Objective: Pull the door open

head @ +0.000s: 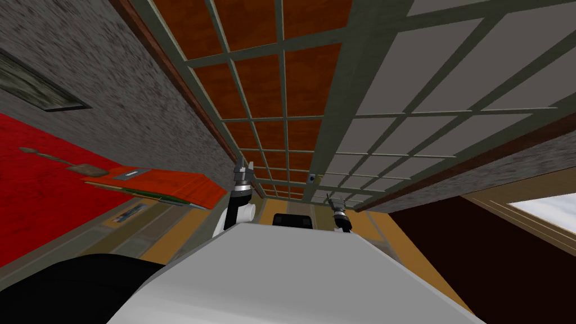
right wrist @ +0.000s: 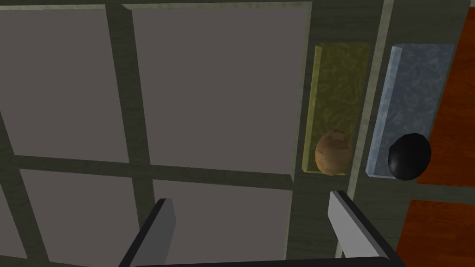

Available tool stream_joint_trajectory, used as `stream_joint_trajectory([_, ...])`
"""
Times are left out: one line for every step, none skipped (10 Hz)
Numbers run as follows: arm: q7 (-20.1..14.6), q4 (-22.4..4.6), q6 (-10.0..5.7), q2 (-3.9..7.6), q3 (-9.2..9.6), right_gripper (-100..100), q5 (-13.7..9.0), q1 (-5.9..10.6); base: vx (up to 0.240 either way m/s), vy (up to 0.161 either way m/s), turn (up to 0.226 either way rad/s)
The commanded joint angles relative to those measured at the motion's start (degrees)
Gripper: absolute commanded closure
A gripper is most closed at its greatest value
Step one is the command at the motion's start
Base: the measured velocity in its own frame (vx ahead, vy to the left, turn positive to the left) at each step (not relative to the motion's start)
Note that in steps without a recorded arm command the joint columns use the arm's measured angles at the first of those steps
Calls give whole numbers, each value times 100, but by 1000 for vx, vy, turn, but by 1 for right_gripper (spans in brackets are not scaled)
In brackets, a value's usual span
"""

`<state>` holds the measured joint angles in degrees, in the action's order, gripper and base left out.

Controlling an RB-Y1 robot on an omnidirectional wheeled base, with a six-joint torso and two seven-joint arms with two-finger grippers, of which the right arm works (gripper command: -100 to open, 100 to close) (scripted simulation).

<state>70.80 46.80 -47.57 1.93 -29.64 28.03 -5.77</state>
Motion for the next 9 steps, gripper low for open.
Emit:
stream_joint_trajectory([1,23,2,-115,53,-100,12,113,203,-26,68])
stream_joint_trajectory([0,42,-7,-174,89,-100,20,174,188,-19,97])
stream_joint_trajectory([-1,60,-15,-234,126,-100,29,236,178,-19,107])
stream_joint_trajectory([-3,78,-24,-293,162,-100,38,297,182,-13,65])
stream_joint_trajectory([-4,97,-32,-352,199,-100,46,358,192,11,84])
stream_joint_trajectory([-6,179,7,-356,194,-100,55,275,87,7,21])
stream_joint_trajectory([-6,179,7,-356,194,100,55,275,-13,2,-3])
stream_joint_trajectory([-6,179,7,-356,194,100,55,275,-34,20,51])
stream_joint_trajectory([-6,179,7,-356,194,100,55,275,-22,7,-18])
